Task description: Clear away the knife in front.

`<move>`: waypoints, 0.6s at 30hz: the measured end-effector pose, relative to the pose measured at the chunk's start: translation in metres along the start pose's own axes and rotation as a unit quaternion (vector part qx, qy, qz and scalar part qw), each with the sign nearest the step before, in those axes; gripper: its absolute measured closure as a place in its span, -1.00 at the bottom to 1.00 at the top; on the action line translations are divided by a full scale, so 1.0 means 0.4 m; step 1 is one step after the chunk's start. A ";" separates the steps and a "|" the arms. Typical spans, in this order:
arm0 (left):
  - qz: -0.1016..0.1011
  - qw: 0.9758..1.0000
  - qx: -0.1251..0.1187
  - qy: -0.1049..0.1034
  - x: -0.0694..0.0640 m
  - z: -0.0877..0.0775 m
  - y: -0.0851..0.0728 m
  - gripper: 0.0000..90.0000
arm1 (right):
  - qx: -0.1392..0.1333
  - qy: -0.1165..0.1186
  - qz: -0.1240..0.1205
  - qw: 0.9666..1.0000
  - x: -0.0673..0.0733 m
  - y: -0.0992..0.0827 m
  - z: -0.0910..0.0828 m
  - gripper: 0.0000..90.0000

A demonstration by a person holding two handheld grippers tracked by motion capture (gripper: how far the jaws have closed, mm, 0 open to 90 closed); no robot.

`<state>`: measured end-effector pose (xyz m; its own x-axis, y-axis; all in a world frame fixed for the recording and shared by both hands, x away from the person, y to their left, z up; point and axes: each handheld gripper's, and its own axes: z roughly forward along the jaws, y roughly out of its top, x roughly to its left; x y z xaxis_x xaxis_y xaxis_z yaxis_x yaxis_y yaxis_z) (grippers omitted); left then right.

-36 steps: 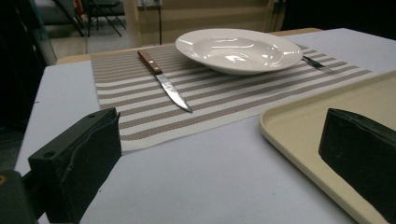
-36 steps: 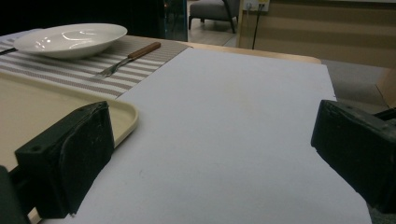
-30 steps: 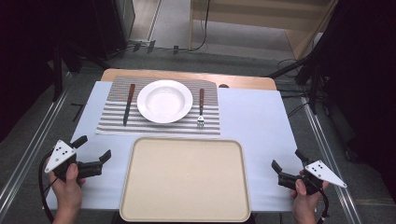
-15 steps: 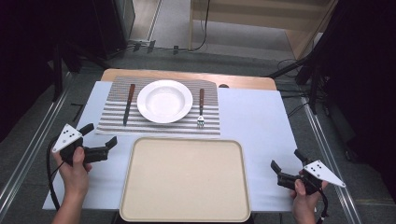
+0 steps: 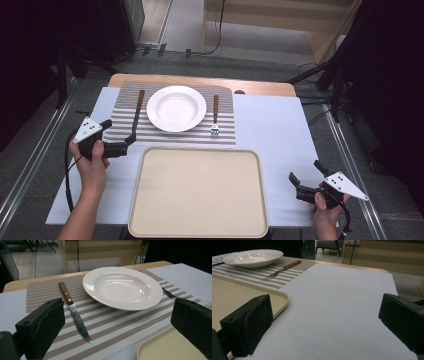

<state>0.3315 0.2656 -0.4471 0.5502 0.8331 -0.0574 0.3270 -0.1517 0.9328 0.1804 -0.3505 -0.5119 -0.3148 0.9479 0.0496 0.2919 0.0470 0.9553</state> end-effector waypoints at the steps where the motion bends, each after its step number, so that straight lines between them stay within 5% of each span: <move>1: 0.001 1.000 0.000 -0.001 0.001 0.007 0.004 -1.00 | 0.000 0.000 0.000 1.000 0.000 0.000 0.000 -1.00; 18: 0.004 1.000 0.013 0.006 0.025 0.089 0.073 -1.00 | 0.000 -0.001 0.004 1.000 -0.001 -0.002 0.001 -1.00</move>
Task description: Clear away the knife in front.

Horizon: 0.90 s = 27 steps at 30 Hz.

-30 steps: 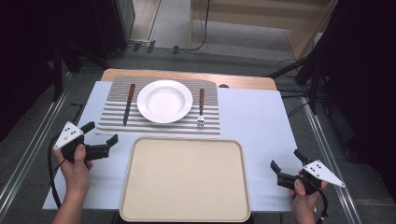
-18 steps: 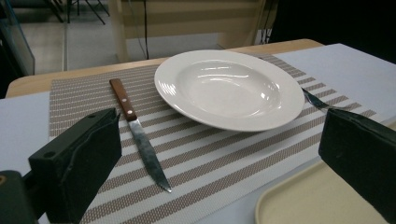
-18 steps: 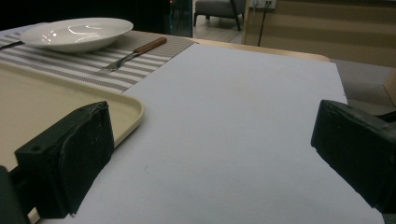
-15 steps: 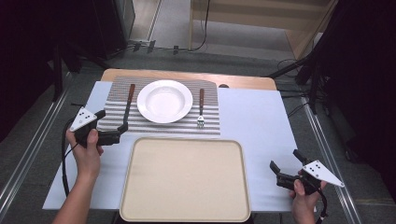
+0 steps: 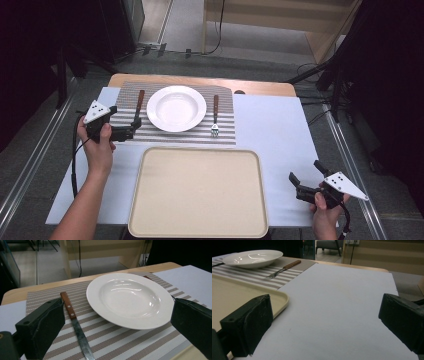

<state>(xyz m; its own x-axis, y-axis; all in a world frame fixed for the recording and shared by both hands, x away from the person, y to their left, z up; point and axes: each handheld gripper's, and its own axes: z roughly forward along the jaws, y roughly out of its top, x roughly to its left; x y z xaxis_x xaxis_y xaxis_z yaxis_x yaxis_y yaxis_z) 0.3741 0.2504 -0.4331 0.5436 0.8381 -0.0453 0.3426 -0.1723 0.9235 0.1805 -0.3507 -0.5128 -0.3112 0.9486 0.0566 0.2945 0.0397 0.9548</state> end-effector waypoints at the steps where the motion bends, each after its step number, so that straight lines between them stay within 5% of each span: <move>1: 0.000 1.000 0.000 0.000 0.000 0.000 0.000 -1.00 | 0.000 0.000 0.000 1.000 0.000 0.000 0.000 -1.00; 27: -0.005 0.998 0.059 0.007 0.047 0.141 0.074 -1.00 | 0.002 0.005 0.000 1.000 0.000 -0.001 0.004 -1.00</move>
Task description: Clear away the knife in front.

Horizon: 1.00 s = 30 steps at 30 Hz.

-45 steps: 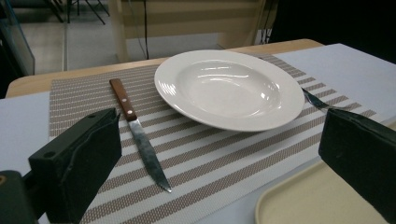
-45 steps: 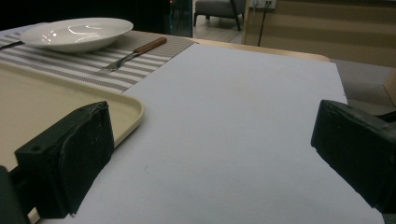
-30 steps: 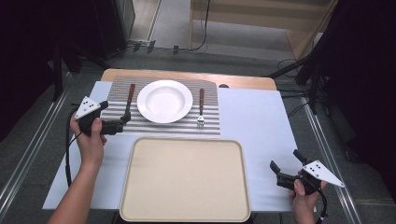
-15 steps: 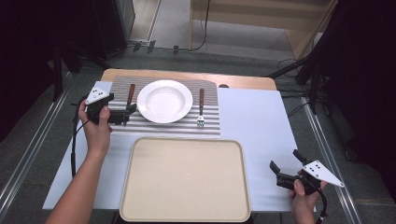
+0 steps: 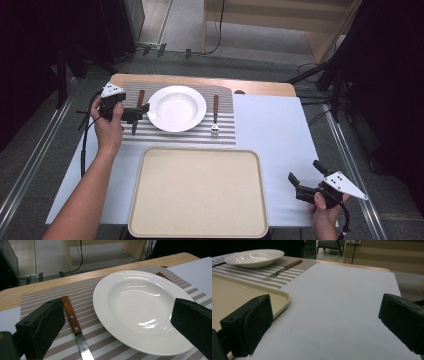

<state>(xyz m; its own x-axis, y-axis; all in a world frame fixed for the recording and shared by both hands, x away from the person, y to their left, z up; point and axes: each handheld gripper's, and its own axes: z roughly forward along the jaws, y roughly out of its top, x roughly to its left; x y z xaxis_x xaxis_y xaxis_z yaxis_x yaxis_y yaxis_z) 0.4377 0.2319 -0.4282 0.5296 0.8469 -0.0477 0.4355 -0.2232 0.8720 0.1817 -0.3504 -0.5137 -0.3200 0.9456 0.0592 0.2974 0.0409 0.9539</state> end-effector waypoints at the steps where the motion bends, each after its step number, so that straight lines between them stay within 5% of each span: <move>1: 0.000 1.000 0.001 0.001 0.001 0.004 0.002 -1.00 | 0.000 0.000 0.000 1.000 0.000 0.000 0.000 -1.00; 7: -0.005 0.999 0.032 0.006 0.019 0.029 0.012 -1.00 | 0.002 0.006 0.001 1.000 0.000 0.000 0.001 -1.00; 15: -0.022 0.996 0.089 0.001 0.056 0.064 0.032 -1.00 | -0.001 0.009 0.004 1.000 -0.004 -0.001 0.002 -0.93; 19: -0.029 0.993 0.112 0.006 0.071 0.092 0.039 -0.99 | 0.000 0.013 0.003 1.000 -0.004 0.000 0.003 -0.93; 21: -0.044 0.990 0.132 0.025 0.079 0.117 0.043 -0.73 | 0.003 0.033 0.011 0.999 -0.006 0.002 0.002 -0.93; 26: -0.035 0.986 0.163 0.034 0.086 0.147 0.046 -0.73 | 0.009 0.030 0.005 0.999 0.001 0.004 0.003 -0.93; 30: -0.055 0.982 0.180 0.030 0.097 0.170 0.047 -0.73 | 0.015 0.031 0.000 0.999 0.004 0.005 0.006 -0.94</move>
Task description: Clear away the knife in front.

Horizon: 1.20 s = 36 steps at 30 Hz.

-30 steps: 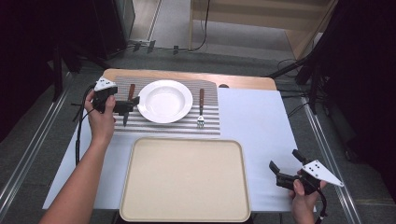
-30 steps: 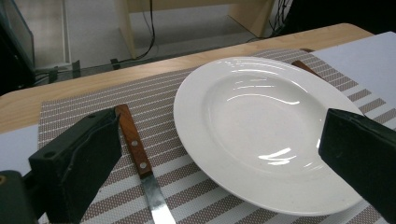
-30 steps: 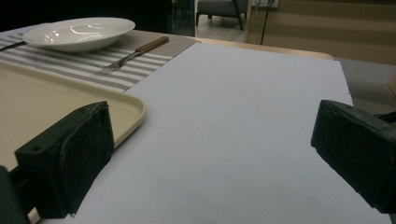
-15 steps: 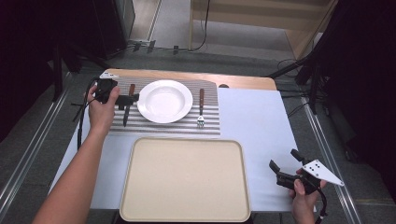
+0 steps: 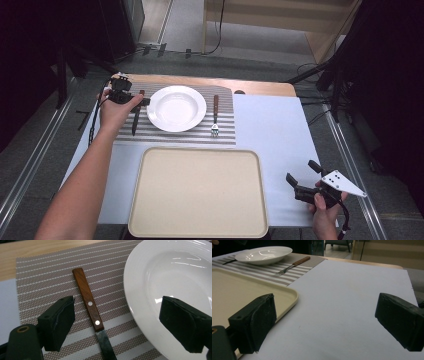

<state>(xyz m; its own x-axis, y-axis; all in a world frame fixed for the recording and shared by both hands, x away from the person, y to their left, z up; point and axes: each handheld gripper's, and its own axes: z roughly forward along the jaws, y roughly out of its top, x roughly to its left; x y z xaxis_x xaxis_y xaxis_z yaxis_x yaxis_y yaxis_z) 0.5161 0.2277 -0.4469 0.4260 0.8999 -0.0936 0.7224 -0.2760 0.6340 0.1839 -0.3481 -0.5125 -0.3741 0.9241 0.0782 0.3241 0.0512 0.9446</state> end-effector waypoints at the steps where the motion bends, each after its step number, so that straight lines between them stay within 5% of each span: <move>1: -0.019 1.000 0.008 0.008 0.005 0.012 0.003 -0.70 | 0.002 0.002 0.002 1.000 -0.001 0.000 0.001 -0.94; 10: -0.087 0.995 0.031 0.025 0.047 0.043 0.008 -0.32 | 0.001 -0.003 0.000 1.000 -0.001 -0.001 0.000 -0.93; 13: -0.088 0.994 0.048 0.041 0.048 0.052 0.014 -0.16 | 0.001 -0.006 0.003 1.000 -0.001 -0.002 0.001 -0.93; 21: -0.100 0.992 0.068 0.041 0.054 0.067 0.018 0.34 | 0.002 -0.011 0.005 1.000 -0.001 -0.004 0.002 -0.93; 25: -0.087 0.991 0.090 0.043 0.050 0.076 0.013 0.44 | 0.001 -0.012 0.000 1.000 0.000 -0.004 0.005 -0.93; 36: -0.082 0.984 0.139 0.070 0.034 0.078 0.016 0.66 | 0.003 -0.015 -0.001 1.000 0.000 -0.005 0.007 -0.93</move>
<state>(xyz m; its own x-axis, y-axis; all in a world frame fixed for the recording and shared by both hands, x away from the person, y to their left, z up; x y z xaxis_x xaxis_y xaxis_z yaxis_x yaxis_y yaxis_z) 0.5434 0.2277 -0.4679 0.2258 0.9724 -0.0584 0.9044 -0.1870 0.3836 0.1856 -0.3473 -0.5150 -0.3475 0.9353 0.0672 0.3288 0.0545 0.9428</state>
